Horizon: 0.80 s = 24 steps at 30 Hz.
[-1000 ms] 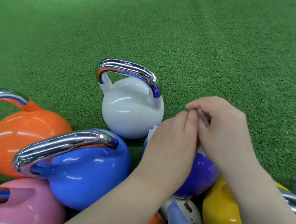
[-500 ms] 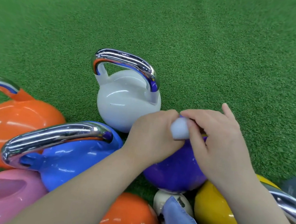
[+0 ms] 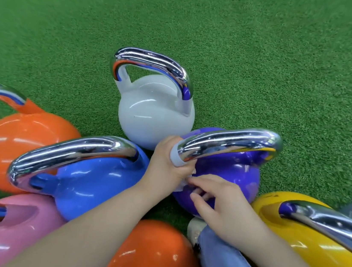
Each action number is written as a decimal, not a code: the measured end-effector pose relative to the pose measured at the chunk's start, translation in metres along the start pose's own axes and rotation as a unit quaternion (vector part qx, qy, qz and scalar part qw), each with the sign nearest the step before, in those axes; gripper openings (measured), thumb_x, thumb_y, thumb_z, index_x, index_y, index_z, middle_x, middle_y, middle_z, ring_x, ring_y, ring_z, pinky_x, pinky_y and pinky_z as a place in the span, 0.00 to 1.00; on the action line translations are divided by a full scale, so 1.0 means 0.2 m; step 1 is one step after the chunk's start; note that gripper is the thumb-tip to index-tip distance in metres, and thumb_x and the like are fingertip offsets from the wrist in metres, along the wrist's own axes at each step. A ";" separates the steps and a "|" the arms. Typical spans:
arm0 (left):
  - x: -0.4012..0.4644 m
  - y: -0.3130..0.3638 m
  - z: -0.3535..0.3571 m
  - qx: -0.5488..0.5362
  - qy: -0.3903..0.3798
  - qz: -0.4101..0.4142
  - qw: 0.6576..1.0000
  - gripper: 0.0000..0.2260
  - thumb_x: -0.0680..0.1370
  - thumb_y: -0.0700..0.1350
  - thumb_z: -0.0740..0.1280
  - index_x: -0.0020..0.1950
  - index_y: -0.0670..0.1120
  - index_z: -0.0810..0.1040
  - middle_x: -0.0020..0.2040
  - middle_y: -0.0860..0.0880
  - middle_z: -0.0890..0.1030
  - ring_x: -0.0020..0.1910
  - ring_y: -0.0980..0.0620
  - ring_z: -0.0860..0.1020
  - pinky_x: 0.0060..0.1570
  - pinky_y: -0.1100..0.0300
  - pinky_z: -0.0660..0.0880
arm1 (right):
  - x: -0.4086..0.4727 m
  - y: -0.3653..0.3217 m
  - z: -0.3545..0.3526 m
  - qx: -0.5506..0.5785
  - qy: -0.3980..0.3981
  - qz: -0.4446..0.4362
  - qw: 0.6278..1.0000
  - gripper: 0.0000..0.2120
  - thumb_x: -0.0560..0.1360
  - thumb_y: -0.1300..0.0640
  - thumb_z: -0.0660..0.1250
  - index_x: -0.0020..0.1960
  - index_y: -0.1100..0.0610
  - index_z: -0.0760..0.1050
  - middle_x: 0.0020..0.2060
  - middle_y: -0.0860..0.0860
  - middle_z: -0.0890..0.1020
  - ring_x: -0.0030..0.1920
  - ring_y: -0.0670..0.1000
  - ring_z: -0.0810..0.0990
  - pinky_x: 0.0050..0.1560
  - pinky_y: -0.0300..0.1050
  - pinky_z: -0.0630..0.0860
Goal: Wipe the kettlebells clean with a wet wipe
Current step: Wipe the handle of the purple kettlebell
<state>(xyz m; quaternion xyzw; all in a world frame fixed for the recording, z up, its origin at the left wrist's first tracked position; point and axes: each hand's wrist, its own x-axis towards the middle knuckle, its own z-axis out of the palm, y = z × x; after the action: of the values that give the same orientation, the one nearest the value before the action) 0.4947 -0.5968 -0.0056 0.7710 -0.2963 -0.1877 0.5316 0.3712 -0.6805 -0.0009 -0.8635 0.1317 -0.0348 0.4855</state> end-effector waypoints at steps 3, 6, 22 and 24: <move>0.00 -0.05 0.00 -0.008 -0.024 -0.081 0.996 0.11 0.60 0.60 0.67 0.41 0.65 0.75 0.48 0.39 0.79 0.48 0.46 0.77 0.54 0.46 0.75 | 0.01 0.01 0.07 0.060 -0.007 0.028 0.998 0.22 0.69 0.60 0.55 0.61 0.55 0.75 0.47 0.51 0.80 0.47 0.42 0.78 0.50 0.32 0.75; -0.01 -0.08 0.01 0.022 0.004 -0.081 0.996 0.08 0.62 0.60 0.69 0.36 0.60 0.75 0.38 0.41 0.76 0.39 0.40 0.76 0.46 0.40 0.75 | 0.01 0.02 0.11 0.184 -0.024 0.070 0.980 0.20 0.65 0.63 0.52 0.54 0.50 0.69 0.51 0.50 0.79 0.54 0.40 0.78 0.54 0.31 0.72; -0.14 -0.03 -0.13 -0.072 -0.088 -0.133 0.985 0.23 0.72 0.26 0.65 0.61 0.48 0.74 0.58 0.52 0.79 0.59 0.58 0.77 0.61 0.63 0.71 | 0.03 -0.07 0.09 0.316 -0.022 0.091 0.944 0.31 0.61 0.67 0.54 0.57 0.40 0.62 0.57 0.32 0.69 0.56 0.23 0.68 0.55 0.20 0.63; -0.12 -0.06 -0.10 -0.037 -0.069 -0.130 0.988 0.22 0.72 0.27 0.65 0.52 0.54 0.76 0.50 0.55 0.82 0.52 0.59 0.79 0.57 0.63 0.73 | 0.04 -0.08 0.09 0.294 -0.027 0.110 0.949 0.30 0.60 0.67 0.54 0.55 0.40 0.63 0.55 0.34 0.72 0.57 0.26 0.71 0.58 0.23 0.66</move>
<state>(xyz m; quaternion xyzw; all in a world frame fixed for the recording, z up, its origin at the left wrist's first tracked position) 0.4913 -0.5632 -0.0092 0.7679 -0.2221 -0.3189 0.5092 0.3861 -0.6603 0.0030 -0.6635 0.1968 0.0051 0.7218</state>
